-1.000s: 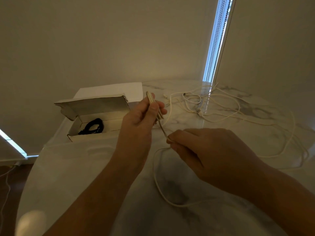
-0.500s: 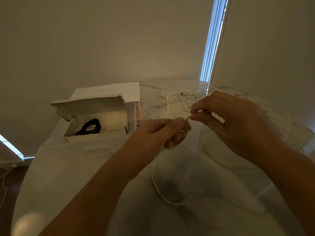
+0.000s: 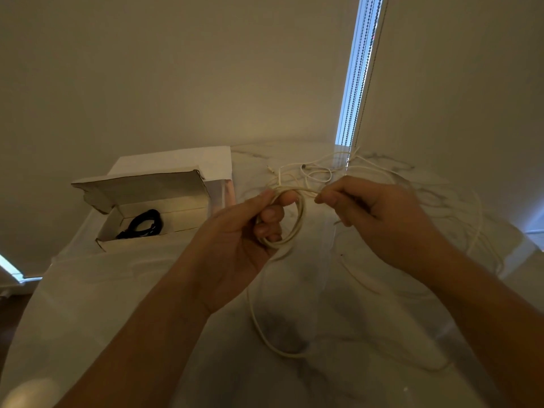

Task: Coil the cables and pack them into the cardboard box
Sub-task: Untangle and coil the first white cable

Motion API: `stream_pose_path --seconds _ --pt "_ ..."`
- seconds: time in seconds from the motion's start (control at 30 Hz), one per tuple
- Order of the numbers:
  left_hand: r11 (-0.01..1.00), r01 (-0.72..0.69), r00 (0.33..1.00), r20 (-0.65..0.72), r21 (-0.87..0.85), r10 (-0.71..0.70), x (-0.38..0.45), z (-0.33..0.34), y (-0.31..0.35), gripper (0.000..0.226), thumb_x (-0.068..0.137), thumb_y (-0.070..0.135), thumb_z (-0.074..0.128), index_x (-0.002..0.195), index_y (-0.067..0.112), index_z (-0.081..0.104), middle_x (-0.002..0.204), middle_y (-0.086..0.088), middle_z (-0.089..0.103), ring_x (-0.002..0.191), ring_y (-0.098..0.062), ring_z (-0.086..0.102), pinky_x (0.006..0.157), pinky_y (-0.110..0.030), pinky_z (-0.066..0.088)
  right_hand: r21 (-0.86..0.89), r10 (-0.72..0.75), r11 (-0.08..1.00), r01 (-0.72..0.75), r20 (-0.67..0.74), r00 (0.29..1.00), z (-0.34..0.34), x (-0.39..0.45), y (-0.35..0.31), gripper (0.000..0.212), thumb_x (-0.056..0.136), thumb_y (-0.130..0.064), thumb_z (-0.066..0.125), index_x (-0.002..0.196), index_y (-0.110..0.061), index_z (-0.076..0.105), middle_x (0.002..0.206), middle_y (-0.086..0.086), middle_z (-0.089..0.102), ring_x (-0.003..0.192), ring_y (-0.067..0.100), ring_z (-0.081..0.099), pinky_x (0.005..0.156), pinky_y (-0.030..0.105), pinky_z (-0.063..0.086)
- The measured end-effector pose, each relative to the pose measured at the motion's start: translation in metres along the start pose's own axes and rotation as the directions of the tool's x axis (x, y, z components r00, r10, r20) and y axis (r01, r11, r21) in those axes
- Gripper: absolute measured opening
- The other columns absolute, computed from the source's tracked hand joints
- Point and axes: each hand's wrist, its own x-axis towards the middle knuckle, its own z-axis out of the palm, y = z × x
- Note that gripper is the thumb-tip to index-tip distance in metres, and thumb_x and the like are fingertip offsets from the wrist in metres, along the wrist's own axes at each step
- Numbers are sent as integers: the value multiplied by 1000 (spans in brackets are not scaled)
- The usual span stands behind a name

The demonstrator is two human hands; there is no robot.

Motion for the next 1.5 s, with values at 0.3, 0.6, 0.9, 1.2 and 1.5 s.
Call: stream_pose_path --seconds 0.3,0.6,0.9,1.2,1.5 --pt "969 -100 994 14 -224 106 1 -3 4 33 101 27 47 112 4 68 76 7 44 62 -5 39 65 -17 39 24 40 999 -43 86 995 5 -2 -1 24 98 -50 42 102 -43 65 77 2 69 68 17 66 66 32 49" --pt "922 -255 966 -115 -290 231 -2 -10 20 35 104 28 43 121 5 63 77 8 49 63 -3 46 76 -19 40 -14 64 998 -62 189 980 19 -8 -11 32 94 -54 36 100 -42 66 74 -8 66 69 7 62 66 20 48" --pt "921 -294 951 -169 -256 257 1 -5 12 46 98 13 50 138 -8 47 95 -5 61 84 -8 58 85 -15 52 -107 -81 986 127 363 928 33 -25 -42 32 99 -50 37 125 -43 53 104 -26 65 87 -3 60 72 12 43" --pt "350 -212 858 2 912 514 -2 5 -12 20 104 23 46 102 20 66 85 10 67 84 1 63 76 -11 47 -287 -217 911 295 274 937 18 -26 -48 23 97 -44 34 94 -33 54 63 -14 49 52 7 47 48 21 36" --pt "360 -78 963 -24 930 269 -5 8 -11 23 103 28 47 110 22 68 80 7 66 73 -3 62 69 -21 53 -331 -350 866 374 131 927 -4 -10 -29 22 92 -44 52 94 -27 66 85 -14 65 73 11 63 57 20 42"
